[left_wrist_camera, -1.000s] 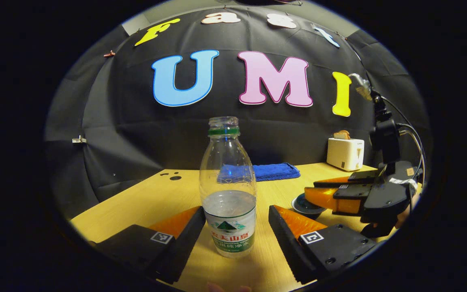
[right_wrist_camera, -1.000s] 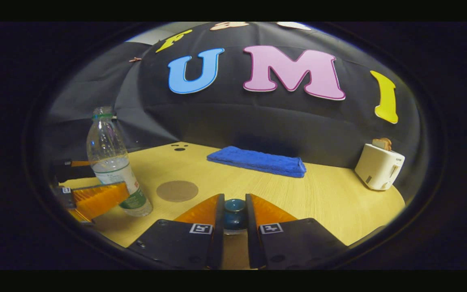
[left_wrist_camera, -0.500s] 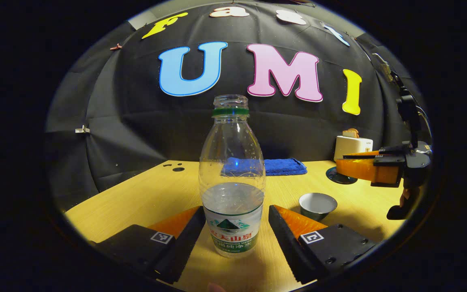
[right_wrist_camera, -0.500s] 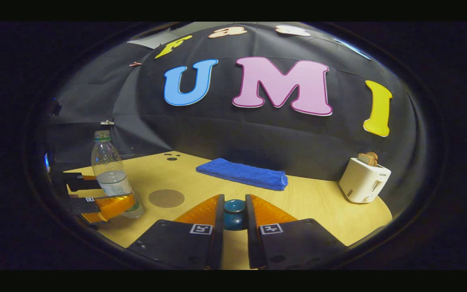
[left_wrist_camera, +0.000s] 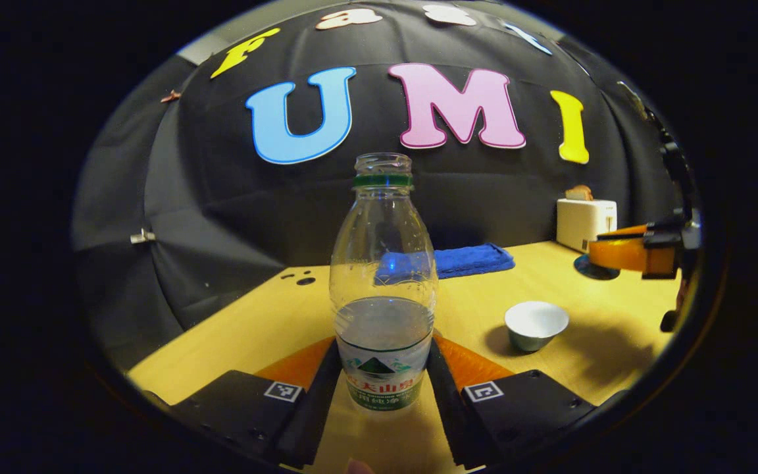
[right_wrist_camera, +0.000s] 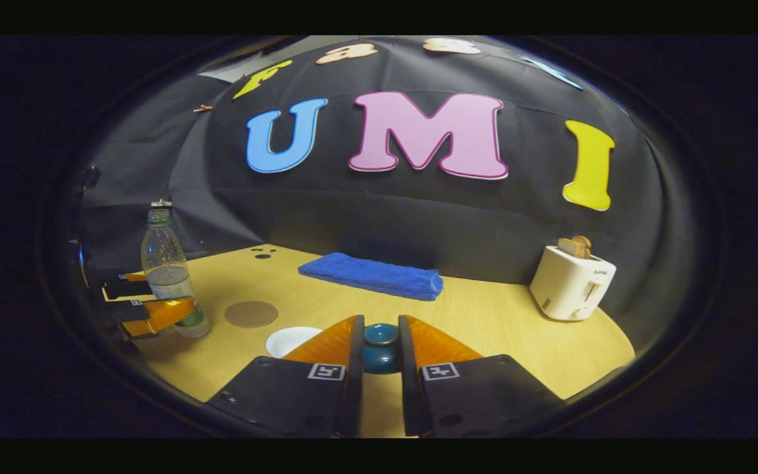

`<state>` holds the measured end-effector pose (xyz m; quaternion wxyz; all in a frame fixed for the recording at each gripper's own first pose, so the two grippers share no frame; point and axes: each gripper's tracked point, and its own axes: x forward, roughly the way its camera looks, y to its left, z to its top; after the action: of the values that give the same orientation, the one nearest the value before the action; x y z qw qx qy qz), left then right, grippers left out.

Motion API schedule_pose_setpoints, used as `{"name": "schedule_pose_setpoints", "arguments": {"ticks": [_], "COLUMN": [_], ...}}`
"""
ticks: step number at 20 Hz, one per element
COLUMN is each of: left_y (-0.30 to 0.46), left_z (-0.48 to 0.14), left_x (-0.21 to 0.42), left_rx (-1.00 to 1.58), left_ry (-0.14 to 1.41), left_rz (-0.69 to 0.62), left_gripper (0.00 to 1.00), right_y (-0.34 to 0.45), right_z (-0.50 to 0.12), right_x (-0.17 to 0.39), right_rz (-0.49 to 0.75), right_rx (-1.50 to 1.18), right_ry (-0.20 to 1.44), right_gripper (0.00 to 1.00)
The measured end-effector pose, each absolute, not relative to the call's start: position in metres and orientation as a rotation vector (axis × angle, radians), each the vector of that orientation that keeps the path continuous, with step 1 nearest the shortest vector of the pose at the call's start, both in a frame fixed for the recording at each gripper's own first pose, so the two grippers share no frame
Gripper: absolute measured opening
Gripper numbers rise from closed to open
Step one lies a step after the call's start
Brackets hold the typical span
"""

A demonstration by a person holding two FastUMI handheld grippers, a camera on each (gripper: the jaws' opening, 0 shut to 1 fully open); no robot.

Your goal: Open the teacup lid with one hand, grasp the water bottle and pour water into the teacup with the other hand; after pouring, place the water bottle on the coaster and then close the teacup lid.

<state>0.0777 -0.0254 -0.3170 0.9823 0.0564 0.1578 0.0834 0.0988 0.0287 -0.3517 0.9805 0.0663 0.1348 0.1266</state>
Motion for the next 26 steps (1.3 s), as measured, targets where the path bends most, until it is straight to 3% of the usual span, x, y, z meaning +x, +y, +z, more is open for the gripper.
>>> {"name": "schedule_pose_setpoints", "arguments": {"ticks": [1,6,7,8,16,23,24,26], "left_y": [-0.02,-0.002,-0.003,-0.003,-0.019,-0.031,-0.032,-0.032], "left_z": [-0.314,-0.313,-0.314,-0.319,-0.329,-0.316,-0.315,-0.317], "left_x": [0.08,0.099,0.104,0.106,0.125,0.142,0.142,0.143], "left_rx": [0.166,0.541,0.608,0.663,0.975,1.215,1.24,1.275], "left_ry": [0.325,0.364,0.37,0.376,0.394,0.338,0.337,0.344], "left_rz": [0.174,0.167,0.161,0.154,0.096,0.076,0.07,0.054], "left_gripper": [0.75,0.73,0.74,0.73,0.74,0.73,0.73,0.73], "right_y": [0.023,-0.008,-0.013,-0.017,-0.033,-0.047,-0.049,-0.053], "right_z": [-0.353,-0.355,-0.355,-0.354,-0.362,-0.364,-0.363,-0.362], "right_x": [0.098,0.093,0.092,0.091,0.08,0.077,0.077,0.077], "right_rz": [0.247,0.216,0.212,0.207,0.205,0.19,0.183,0.174], "right_rx": [0.138,0.118,0.113,0.111,0.124,0.108,0.104,0.104], "right_ry": [0.273,0.27,0.265,0.259,0.27,0.266,0.265,0.259], "right_gripper": [0.28,0.28,0.32,0.28,0.27,0.27,0.32,0.23]}}
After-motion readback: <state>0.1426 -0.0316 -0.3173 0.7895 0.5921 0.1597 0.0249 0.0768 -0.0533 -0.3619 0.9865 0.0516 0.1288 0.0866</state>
